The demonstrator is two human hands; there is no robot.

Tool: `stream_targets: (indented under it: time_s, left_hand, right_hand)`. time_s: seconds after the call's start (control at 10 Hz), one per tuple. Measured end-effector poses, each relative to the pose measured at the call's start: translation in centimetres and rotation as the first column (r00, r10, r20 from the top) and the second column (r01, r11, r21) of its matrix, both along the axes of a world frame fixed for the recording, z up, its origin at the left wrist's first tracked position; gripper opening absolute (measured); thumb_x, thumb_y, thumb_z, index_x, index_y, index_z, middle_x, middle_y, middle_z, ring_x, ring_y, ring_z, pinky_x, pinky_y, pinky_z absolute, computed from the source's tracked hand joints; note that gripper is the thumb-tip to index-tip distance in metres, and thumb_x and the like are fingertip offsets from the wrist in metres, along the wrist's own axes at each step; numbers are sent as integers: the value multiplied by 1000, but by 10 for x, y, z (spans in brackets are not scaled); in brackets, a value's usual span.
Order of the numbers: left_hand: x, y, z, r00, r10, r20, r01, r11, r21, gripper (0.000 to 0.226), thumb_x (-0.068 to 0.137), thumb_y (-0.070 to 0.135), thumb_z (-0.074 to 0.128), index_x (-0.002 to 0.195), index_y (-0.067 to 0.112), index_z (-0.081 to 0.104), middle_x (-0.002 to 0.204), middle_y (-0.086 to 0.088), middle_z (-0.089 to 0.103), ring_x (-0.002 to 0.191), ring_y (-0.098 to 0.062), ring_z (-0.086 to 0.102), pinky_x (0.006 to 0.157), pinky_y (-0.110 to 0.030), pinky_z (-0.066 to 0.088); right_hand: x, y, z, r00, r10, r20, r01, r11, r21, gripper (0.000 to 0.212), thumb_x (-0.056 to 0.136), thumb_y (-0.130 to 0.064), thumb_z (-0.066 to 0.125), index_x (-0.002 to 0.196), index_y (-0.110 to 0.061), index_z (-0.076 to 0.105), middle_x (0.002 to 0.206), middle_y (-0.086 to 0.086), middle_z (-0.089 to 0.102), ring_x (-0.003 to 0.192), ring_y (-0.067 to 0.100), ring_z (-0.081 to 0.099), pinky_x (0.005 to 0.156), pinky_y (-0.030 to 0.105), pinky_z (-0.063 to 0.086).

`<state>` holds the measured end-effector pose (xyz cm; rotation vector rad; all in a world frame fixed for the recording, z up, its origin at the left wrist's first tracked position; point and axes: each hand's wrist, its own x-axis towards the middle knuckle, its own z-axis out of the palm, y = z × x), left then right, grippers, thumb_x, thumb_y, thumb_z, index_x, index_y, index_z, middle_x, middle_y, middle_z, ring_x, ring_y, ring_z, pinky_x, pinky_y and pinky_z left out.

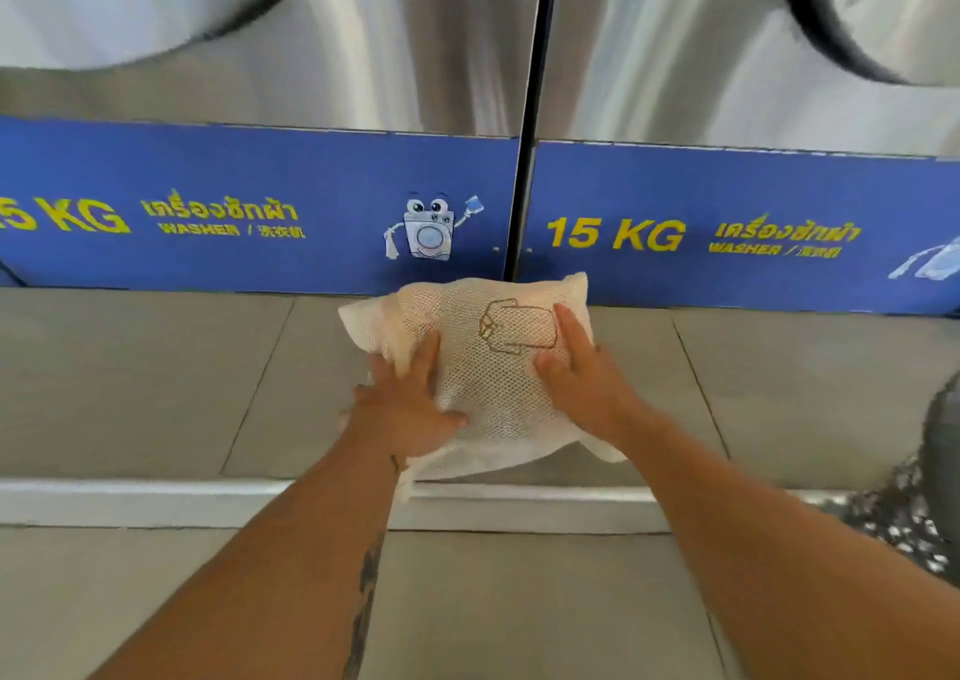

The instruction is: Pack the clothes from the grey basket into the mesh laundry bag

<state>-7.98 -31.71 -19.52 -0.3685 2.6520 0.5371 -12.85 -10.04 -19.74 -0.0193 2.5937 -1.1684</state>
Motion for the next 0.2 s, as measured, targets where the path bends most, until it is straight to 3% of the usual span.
stream_targets:
  time_s: [0.1, 0.2]
  left_hand:
    - [-12, -1, 45, 997, -19, 71, 35, 972, -232, 99, 74, 71, 54, 146, 50, -10, 157, -17, -26, 144, -49, -6, 107, -69, 19]
    - [-7, 6, 99, 986, -165, -3, 154, 928, -340, 80, 79, 58, 51, 149, 37, 18, 160, -13, -8, 145, -40, 7, 107, -61, 23]
  right_hand:
    - [-15, -1, 37, 990, 28, 140, -47, 989, 137, 68, 101, -51, 42, 156, -51, 1, 163, 21, 20, 140, 44, 39, 114, 54, 37]
    - [-11, 1, 88, 980, -5, 198, -27, 986, 162, 69, 102, -45, 44, 159, -43, 4, 167, 17, 14, 141, 42, 40, 114, 53, 38]
